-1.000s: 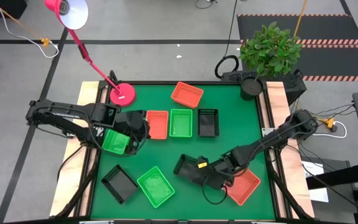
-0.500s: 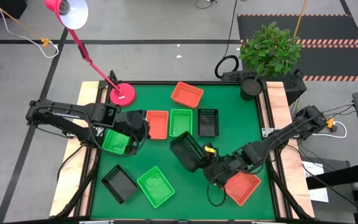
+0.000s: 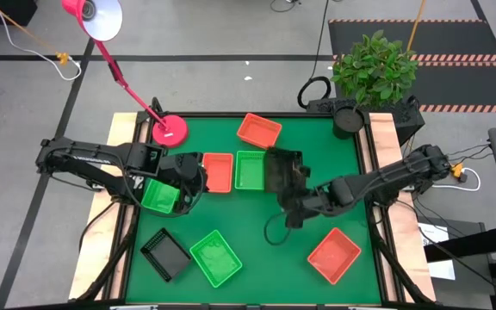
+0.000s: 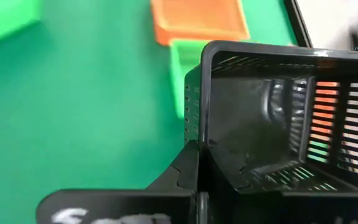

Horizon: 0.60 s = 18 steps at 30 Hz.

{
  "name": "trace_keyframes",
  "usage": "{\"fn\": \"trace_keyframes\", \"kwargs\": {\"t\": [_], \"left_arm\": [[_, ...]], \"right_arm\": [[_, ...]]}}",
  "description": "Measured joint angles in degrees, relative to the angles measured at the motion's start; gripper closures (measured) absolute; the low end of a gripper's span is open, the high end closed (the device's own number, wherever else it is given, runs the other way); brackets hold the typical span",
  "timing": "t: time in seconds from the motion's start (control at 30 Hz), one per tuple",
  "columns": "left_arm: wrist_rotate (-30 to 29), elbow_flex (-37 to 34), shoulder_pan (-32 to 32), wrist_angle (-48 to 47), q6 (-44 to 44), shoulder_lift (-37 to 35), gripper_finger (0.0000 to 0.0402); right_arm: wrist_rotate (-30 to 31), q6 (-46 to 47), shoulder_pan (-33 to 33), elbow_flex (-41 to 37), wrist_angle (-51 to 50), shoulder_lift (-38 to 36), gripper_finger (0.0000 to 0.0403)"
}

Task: Stack baskets by color
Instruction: Stack the bottom right black basket on top of the other top black basket

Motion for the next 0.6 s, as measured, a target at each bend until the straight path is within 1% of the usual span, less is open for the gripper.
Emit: {"fn": "trace_keyframes", "kwargs": {"t": [0.1, 0.2, 0.37, 0.5, 0.6], "left_arm": [[0.0, 0.0, 0.0, 0.2, 0.0, 0.0, 0.0376], [-0.3, 0.0, 0.0, 0.2, -0.1, 0.0, 0.0376], [-0.5, 0.0, 0.0, 0.3, -0.1, 0.0, 0.0376], [-0.5, 0.0, 0.0, 0.3, -0.1, 0.0, 0.0376], [-0.5, 0.0, 0.0, 0.3, -0.1, 0.0, 0.0376]], "right_arm": [[-0.1, 4.8, -2.7, 0.0, -2.4, 0.0, 0.0397], [-1.2, 5.5, -4.4, 0.0, -3.0, 0.6, 0.0396], [-1.6, 1.6, -5.0, 0.0, -3.2, 2.4, 0.0395], [-4.5, -0.4, -6.0, 0.0, -3.1, 2.4, 0.0395], [-4.8, -1.8, -6.6, 0.0, -3.7, 2.4, 0.0395]]}}
